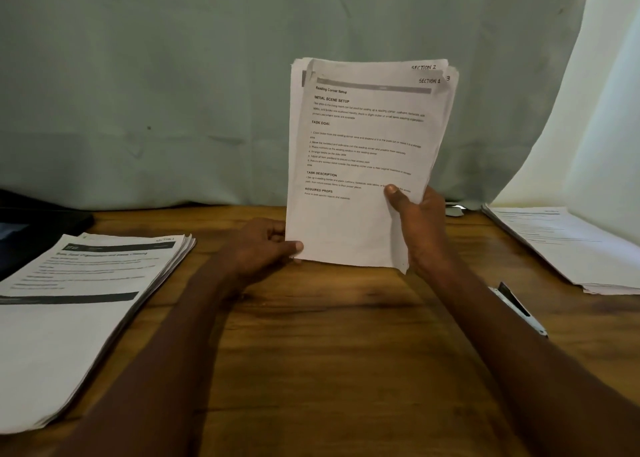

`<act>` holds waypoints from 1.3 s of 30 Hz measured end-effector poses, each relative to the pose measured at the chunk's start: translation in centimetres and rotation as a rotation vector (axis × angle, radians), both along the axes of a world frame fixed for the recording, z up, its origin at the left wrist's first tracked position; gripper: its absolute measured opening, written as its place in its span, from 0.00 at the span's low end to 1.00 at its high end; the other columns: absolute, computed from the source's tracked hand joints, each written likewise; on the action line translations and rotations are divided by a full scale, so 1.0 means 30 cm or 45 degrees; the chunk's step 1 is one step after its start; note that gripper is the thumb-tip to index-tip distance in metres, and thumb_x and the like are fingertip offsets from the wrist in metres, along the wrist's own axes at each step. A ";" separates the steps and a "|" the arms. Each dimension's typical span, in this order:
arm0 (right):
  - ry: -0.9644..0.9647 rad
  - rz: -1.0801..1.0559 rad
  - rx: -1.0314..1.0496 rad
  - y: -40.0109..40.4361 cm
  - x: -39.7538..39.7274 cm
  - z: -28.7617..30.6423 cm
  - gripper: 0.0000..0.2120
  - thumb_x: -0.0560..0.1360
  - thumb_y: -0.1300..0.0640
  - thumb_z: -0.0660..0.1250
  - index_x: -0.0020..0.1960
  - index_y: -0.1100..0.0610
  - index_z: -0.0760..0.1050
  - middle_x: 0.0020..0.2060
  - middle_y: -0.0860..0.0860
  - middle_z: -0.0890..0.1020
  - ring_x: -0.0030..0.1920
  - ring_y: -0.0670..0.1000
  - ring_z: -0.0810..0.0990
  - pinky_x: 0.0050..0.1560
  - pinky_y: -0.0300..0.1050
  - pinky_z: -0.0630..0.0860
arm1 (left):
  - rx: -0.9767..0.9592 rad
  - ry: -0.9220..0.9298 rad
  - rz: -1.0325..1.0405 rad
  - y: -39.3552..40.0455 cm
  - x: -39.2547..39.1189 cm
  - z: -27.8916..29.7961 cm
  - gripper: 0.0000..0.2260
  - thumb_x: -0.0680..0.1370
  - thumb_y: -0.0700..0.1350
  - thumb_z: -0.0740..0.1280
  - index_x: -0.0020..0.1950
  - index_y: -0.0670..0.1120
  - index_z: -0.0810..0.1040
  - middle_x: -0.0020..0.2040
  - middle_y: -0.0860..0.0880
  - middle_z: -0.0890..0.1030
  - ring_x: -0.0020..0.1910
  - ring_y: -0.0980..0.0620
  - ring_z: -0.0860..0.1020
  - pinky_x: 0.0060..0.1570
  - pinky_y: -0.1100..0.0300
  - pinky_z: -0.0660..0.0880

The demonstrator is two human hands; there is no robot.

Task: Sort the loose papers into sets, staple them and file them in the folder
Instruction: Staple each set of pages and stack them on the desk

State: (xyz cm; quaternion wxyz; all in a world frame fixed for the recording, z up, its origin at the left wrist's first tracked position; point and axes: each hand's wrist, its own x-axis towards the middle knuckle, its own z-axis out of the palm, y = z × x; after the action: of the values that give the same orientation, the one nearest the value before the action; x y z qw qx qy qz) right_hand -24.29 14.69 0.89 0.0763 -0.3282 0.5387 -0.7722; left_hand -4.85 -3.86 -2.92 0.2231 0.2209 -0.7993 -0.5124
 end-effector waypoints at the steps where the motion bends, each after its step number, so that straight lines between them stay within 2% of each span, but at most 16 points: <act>1: 0.000 -0.004 -0.005 0.001 -0.002 -0.002 0.10 0.81 0.56 0.69 0.60 0.45 0.78 0.45 0.33 0.85 0.47 0.34 0.83 0.36 0.26 0.76 | -0.011 -0.019 0.014 -0.006 0.003 -0.006 0.07 0.79 0.48 0.74 0.56 0.53 0.86 0.47 0.50 0.88 0.33 0.58 0.82 0.32 0.64 0.75; 3: -0.009 0.003 0.001 0.002 -0.003 -0.003 0.09 0.81 0.56 0.69 0.58 0.44 0.78 0.44 0.32 0.84 0.46 0.33 0.83 0.35 0.25 0.75 | -0.005 -0.030 0.021 -0.011 0.008 -0.013 0.04 0.78 0.47 0.74 0.51 0.54 0.87 0.43 0.45 0.88 0.28 0.57 0.76 0.27 0.62 0.69; 7: 0.013 0.028 0.024 0.001 -0.007 -0.010 0.08 0.81 0.56 0.69 0.55 0.43 0.78 0.43 0.30 0.84 0.46 0.33 0.83 0.35 0.26 0.76 | 0.002 -0.157 -0.024 -0.021 0.021 0.019 0.05 0.77 0.46 0.76 0.49 0.46 0.87 0.42 0.44 0.88 0.33 0.49 0.77 0.34 0.58 0.71; 9: 0.016 0.063 0.044 -0.003 -0.001 -0.007 0.10 0.80 0.56 0.70 0.59 0.45 0.79 0.49 0.37 0.86 0.50 0.41 0.85 0.44 0.35 0.81 | -0.267 -0.358 0.010 -0.022 0.041 0.052 0.13 0.76 0.58 0.75 0.49 0.49 0.87 0.42 0.51 0.88 0.36 0.53 0.82 0.36 0.59 0.77; 10: 0.002 0.097 0.051 -0.004 0.002 -0.006 0.12 0.79 0.56 0.71 0.61 0.47 0.80 0.52 0.41 0.87 0.52 0.45 0.86 0.49 0.42 0.83 | -0.368 -0.358 0.062 -0.018 0.048 0.068 0.17 0.74 0.65 0.73 0.49 0.52 0.87 0.44 0.55 0.87 0.39 0.56 0.84 0.40 0.60 0.80; 11: -0.012 0.135 0.060 -0.007 0.007 -0.003 0.12 0.79 0.57 0.72 0.61 0.48 0.80 0.54 0.44 0.87 0.53 0.48 0.86 0.51 0.46 0.83 | -0.346 -0.228 0.098 -0.014 0.057 0.080 0.20 0.72 0.69 0.72 0.51 0.55 0.86 0.45 0.58 0.87 0.42 0.59 0.85 0.41 0.63 0.81; 13: -0.003 0.190 0.079 -0.012 0.020 -0.007 0.11 0.78 0.57 0.72 0.60 0.48 0.81 0.53 0.44 0.87 0.52 0.48 0.87 0.48 0.45 0.84 | -0.072 0.162 0.091 0.015 0.069 0.098 0.19 0.70 0.70 0.71 0.53 0.60 0.85 0.49 0.62 0.87 0.47 0.61 0.85 0.40 0.69 0.80; 15: 0.048 0.205 0.082 -0.019 0.051 -0.010 0.11 0.79 0.58 0.72 0.60 0.47 0.81 0.52 0.42 0.87 0.51 0.45 0.86 0.45 0.39 0.83 | 0.166 0.400 0.015 0.026 0.060 0.095 0.14 0.72 0.62 0.75 0.54 0.58 0.85 0.54 0.57 0.87 0.52 0.56 0.86 0.44 0.64 0.82; 17: 0.122 0.196 0.083 -0.023 0.081 -0.011 0.11 0.80 0.57 0.71 0.59 0.45 0.80 0.50 0.39 0.87 0.51 0.41 0.85 0.44 0.33 0.81 | 0.271 0.514 -0.007 0.044 0.037 0.085 0.10 0.74 0.52 0.77 0.55 0.54 0.86 0.56 0.52 0.87 0.55 0.51 0.86 0.51 0.56 0.84; 20: 0.214 0.182 0.095 -0.028 0.110 -0.014 0.09 0.80 0.55 0.70 0.56 0.42 0.78 0.46 0.33 0.85 0.49 0.36 0.84 0.41 0.28 0.78 | 0.236 0.670 0.109 0.074 0.000 0.085 0.09 0.76 0.43 0.77 0.54 0.53 0.85 0.53 0.53 0.88 0.54 0.51 0.86 0.52 0.57 0.83; 25: 0.236 0.019 -0.152 -0.015 0.131 0.003 0.08 0.80 0.53 0.71 0.57 0.43 0.79 0.50 0.36 0.86 0.51 0.40 0.85 0.44 0.31 0.80 | 0.092 0.951 0.175 0.097 -0.012 0.133 0.11 0.75 0.45 0.78 0.55 0.56 0.86 0.54 0.53 0.88 0.51 0.52 0.86 0.46 0.62 0.82; 28: 0.233 0.046 -0.196 -0.010 0.125 0.000 0.10 0.78 0.54 0.73 0.58 0.44 0.80 0.52 0.40 0.86 0.53 0.43 0.85 0.45 0.34 0.81 | 0.136 0.925 0.146 0.111 -0.013 0.133 0.11 0.73 0.47 0.80 0.52 0.60 0.87 0.53 0.54 0.88 0.50 0.51 0.87 0.45 0.61 0.83; 31: 0.196 0.124 -0.020 -0.023 0.116 -0.027 0.12 0.75 0.56 0.76 0.55 0.44 0.80 0.45 0.34 0.86 0.49 0.38 0.85 0.41 0.30 0.79 | 0.210 0.727 0.212 0.113 -0.021 0.079 0.10 0.70 0.48 0.82 0.49 0.58 0.86 0.50 0.56 0.88 0.49 0.54 0.86 0.45 0.59 0.83; 33: 0.212 0.096 0.010 -0.027 0.117 -0.036 0.12 0.75 0.56 0.76 0.54 0.43 0.79 0.43 0.32 0.85 0.48 0.35 0.84 0.40 0.28 0.78 | 0.152 0.737 0.274 0.119 -0.033 0.067 0.10 0.73 0.47 0.80 0.51 0.58 0.85 0.50 0.58 0.88 0.49 0.56 0.86 0.48 0.56 0.84; 36: 0.210 -0.029 -0.127 -0.032 0.114 -0.014 0.12 0.76 0.56 0.75 0.57 0.44 0.81 0.47 0.36 0.86 0.50 0.38 0.84 0.43 0.31 0.79 | 0.002 0.941 0.196 0.141 -0.052 0.113 0.12 0.75 0.46 0.78 0.54 0.61 0.85 0.51 0.60 0.87 0.49 0.59 0.86 0.43 0.65 0.82; 39: 0.226 -0.061 -0.090 -0.039 0.097 -0.023 0.12 0.77 0.55 0.75 0.58 0.44 0.81 0.48 0.38 0.86 0.50 0.36 0.84 0.44 0.31 0.81 | 0.001 0.898 0.145 0.136 -0.077 0.110 0.13 0.75 0.47 0.78 0.54 0.63 0.84 0.52 0.62 0.86 0.52 0.59 0.85 0.44 0.67 0.81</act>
State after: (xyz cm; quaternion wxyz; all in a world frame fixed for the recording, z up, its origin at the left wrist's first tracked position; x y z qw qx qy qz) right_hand -21.39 13.51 0.20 -0.0021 -0.3849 0.5234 -0.7602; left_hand -7.15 0.22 0.37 0.5134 0.0748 -0.6592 -0.5443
